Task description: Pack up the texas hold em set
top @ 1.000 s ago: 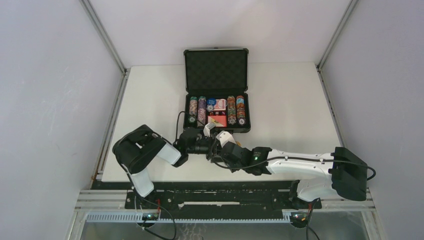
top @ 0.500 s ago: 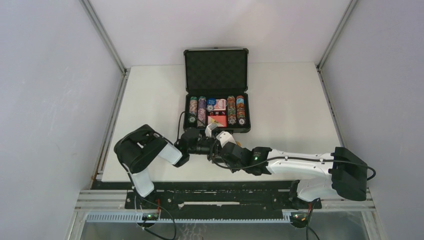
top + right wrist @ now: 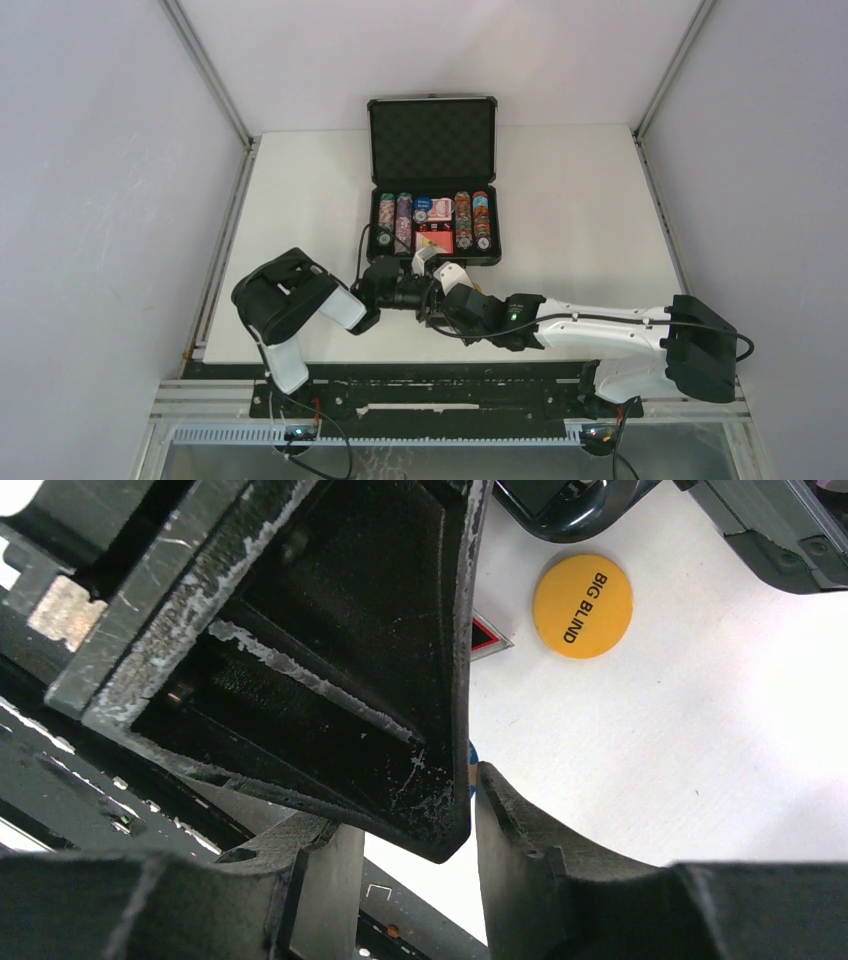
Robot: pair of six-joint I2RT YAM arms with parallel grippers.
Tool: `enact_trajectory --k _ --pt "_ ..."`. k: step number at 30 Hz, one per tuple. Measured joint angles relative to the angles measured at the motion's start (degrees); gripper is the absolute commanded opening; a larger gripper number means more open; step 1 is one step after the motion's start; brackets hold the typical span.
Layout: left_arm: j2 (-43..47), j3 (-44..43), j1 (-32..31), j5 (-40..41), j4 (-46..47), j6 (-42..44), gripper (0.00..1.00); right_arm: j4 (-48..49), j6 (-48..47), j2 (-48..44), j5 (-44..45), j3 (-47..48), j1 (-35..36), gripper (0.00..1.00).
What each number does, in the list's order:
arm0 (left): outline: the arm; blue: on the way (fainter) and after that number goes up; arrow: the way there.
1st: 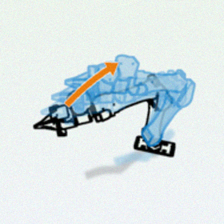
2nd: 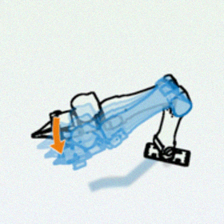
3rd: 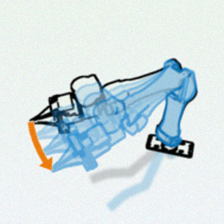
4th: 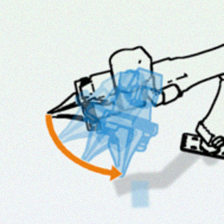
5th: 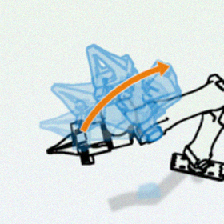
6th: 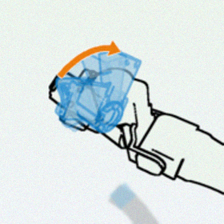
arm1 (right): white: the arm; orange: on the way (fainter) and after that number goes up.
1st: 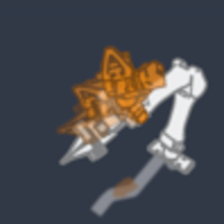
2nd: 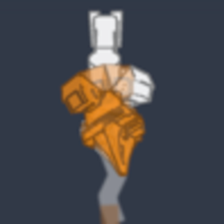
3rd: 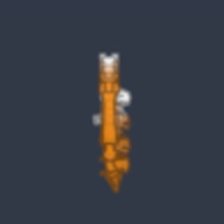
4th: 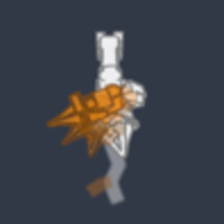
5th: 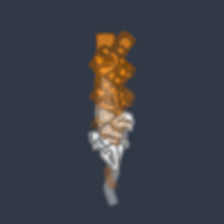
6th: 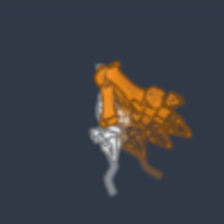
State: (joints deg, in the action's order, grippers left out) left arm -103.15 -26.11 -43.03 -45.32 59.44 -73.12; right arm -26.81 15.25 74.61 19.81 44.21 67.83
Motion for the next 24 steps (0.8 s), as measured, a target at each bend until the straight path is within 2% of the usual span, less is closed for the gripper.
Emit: enact_trajectory --k 24 --pt "-1.49 -0.61 -0.72 -0.13 1.99 -1.60 0.53 -0.50 -0.87 -0.07 -0.50 0.00 0.02 0.23"
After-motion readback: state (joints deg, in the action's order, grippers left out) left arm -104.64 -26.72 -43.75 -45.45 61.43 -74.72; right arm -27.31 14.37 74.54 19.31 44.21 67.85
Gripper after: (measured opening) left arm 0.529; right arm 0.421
